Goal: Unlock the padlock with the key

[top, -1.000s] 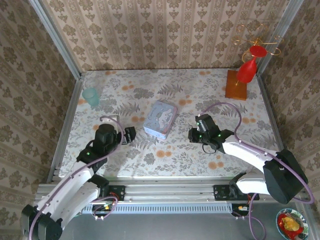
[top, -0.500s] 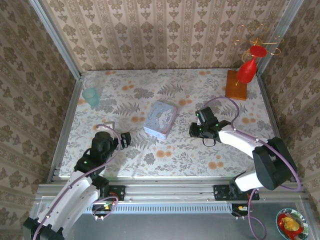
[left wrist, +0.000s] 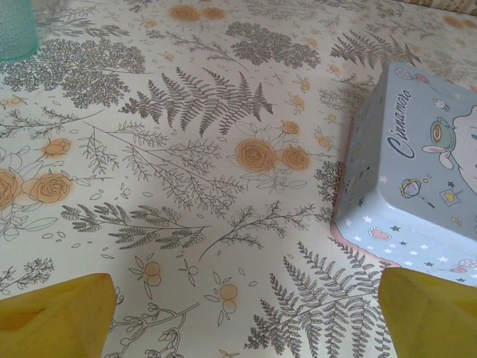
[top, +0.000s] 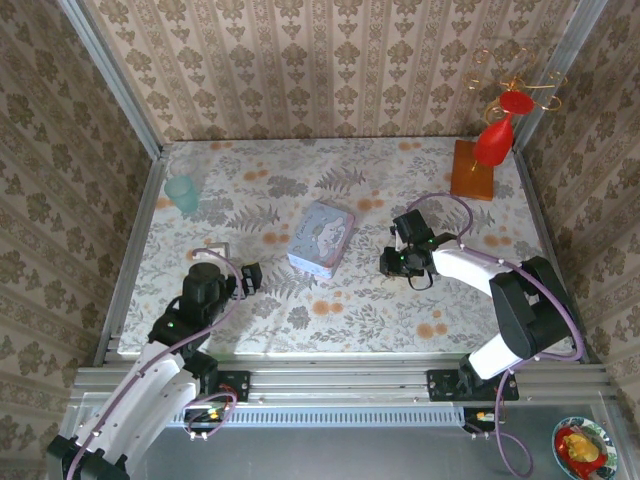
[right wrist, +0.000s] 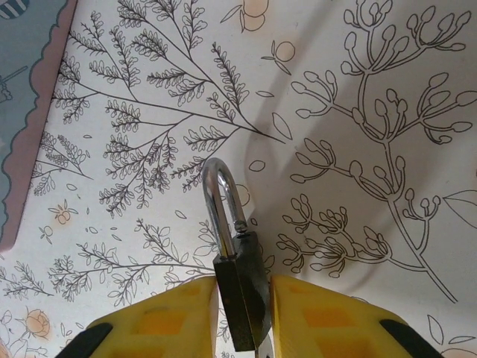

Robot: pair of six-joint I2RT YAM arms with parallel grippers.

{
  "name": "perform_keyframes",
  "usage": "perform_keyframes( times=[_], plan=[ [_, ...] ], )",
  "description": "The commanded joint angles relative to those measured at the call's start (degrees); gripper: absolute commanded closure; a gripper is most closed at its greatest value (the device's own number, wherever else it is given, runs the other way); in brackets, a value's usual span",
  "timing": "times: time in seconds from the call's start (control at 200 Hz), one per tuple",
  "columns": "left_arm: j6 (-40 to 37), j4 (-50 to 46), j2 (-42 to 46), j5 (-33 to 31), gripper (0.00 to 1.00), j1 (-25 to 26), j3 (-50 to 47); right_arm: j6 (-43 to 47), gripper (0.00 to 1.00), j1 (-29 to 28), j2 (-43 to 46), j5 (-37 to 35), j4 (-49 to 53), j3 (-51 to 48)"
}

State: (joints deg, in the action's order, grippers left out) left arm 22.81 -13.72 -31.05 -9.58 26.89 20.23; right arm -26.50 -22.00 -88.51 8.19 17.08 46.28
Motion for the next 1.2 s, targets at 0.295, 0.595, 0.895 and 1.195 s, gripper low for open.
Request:
perform_keyframes(
  times=[0.295,0.595,0.895,1.195],
  plan=[
    [-1.1,2.9,-0.9,-1.9,0.08,-0.4,-1.8,3.5,0.63,0.2,10.2,-4.5,7.2,-2.4],
    [0.3,2.1,-1.9,-5.0,0.0,-0.4,0.8,3.4,0.49,0.2,24.8,-7.6,11.5,-3.4],
    [3.0,1.6,-1.4,-15.1,0.0,-0.3,5.2,7.3,0.16,0.5,38.0,-16.4,4.3,-9.6],
    [-1.1,18.9,-1.8,-31.1,0.0,-0.4,-2.3,10.7,0.1,0.8,49.7,-23.9,-1.8,-18.0]
  ],
)
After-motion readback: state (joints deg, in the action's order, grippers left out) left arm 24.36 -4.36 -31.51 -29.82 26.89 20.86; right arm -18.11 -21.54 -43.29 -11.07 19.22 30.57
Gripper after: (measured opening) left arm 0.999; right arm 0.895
